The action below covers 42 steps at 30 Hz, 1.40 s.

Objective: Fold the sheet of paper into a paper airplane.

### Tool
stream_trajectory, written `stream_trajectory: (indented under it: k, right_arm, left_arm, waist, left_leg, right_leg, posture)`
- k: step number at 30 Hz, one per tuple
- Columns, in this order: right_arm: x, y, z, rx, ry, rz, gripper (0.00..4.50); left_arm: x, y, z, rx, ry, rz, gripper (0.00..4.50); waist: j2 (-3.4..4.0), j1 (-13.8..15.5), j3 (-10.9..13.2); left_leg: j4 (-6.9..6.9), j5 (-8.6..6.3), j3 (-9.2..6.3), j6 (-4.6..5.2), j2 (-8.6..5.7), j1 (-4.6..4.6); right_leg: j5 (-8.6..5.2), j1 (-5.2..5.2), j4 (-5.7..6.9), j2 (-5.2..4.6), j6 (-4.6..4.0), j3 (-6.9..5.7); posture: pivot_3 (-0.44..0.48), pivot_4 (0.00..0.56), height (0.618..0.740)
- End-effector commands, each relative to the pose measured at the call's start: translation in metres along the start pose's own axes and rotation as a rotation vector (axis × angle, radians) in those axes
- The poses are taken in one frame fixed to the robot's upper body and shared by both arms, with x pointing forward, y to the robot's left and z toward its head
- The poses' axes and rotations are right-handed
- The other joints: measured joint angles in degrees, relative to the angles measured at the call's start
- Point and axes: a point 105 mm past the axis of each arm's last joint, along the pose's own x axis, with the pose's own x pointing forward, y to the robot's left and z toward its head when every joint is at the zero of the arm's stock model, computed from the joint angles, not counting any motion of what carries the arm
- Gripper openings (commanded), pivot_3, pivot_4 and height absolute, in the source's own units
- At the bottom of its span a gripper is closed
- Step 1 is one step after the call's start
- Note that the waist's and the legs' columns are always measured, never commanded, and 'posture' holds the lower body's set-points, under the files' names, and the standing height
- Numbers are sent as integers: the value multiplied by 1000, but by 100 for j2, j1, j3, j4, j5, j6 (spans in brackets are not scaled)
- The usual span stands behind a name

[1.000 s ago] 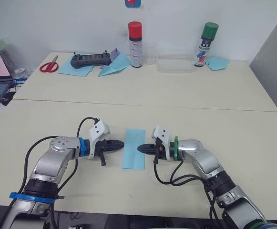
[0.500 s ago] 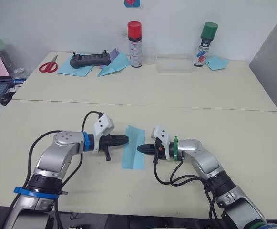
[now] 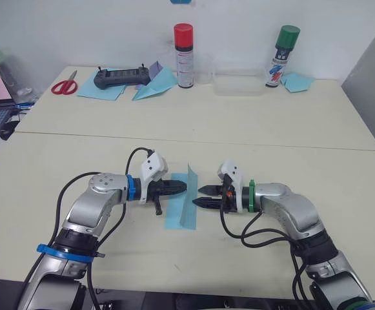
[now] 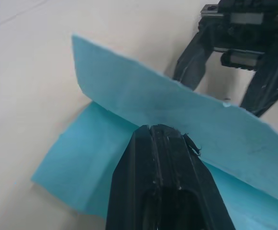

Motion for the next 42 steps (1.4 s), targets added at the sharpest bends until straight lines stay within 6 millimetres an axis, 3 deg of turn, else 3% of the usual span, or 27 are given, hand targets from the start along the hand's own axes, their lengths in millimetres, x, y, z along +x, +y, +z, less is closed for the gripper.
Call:
stream_trajectory:
  k: [1, 5, 10, 18, 26, 42]
  right_arm:
    - [-4, 9, 29, 177, -91, 53, 2352]
    - [-1, 5, 42, 414, -156, 61, 2352]
    - [-3, 8, 47, 539, -161, 84, 2352]
    - [-5, 4, 37, 534, -85, 5, 2352]
    - [-17, -3, 33, 527, -67, -46, 2352]
    - [-24, 1, 29, 559, -37, -29, 2352]
  left_arm:
    - [4, 0, 10, 54, -19, -11, 0]
    - [10, -2, 15, 69, -29, -31, 0]
    - [11, -2, 17, 78, -28, -38, 0]
    - [11, -7, 28, 86, -54, -57, 0]
    - [15, -13, 27, 91, -47, -78, 0]
    - [36, -25, 33, 106, -71, -151, 0]
  waist:
    - [0, -11, 1]
    - [2, -9, 3]
    - [5, 3, 4]
    - [7, -14, 6]
    - [7, -13, 6]
    - [7, -13, 6]
  left_leg:
    - [0, 0, 0, 0, 0, 0]
    - [1, 0, 0, 0, 1, 2]
    - [2, 0, -2, 0, -2, -2]
    - [0, 0, 0, 1, -1, -5]
    - [1, 0, 1, 1, -1, -6]
    - [2, 0, 1, 1, -1, -5]
  right_leg:
    - [0, 0, 0, 0, 0, 1]
    - [1, 0, 5, 1, 0, 1]
    - [13, 0, 3, -1, -21, 0]
    - [12, -5, 4, 2, -20, 1]
    - [11, -4, 4, 2, -19, 1]
    - [12, -4, 5, 2, -19, 1]
  posture:
    - [0, 150, 740]
    - [0, 150, 740]
    - [0, 150, 740]
    - [0, 150, 740]
    - [0, 150, 740]
    - [0, 150, 740]
